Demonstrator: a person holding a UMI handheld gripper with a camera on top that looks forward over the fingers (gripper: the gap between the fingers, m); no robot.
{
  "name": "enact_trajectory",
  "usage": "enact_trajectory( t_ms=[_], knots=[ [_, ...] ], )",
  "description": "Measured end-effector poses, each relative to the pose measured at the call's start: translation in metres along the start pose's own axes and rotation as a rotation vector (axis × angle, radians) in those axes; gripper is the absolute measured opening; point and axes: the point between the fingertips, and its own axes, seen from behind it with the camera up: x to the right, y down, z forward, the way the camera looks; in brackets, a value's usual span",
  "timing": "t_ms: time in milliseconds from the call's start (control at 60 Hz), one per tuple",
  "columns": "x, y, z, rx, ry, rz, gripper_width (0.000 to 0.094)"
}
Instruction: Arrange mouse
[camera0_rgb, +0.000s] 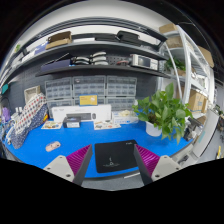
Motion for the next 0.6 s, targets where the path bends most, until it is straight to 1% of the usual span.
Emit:
enact_trajectory(
  t_ms=[133,250,300,483,600],
  knots=[
    [-0.01,0.02,0.005,-0.02,-0.019,-0.004,0.0837],
    [-0.035,0.056,0.011,-0.05,-0.067,0.003,0.083],
    [-0.051,0.075,0.014,-0.076,-0.095,0.001,0.083],
    [-0.134,0.143,0.022,-0.185,-0.202,-0.043,0.083],
    [-0.201,0.165,0.037,-0.231,-0.271,-0.055,0.0826]
  ],
)
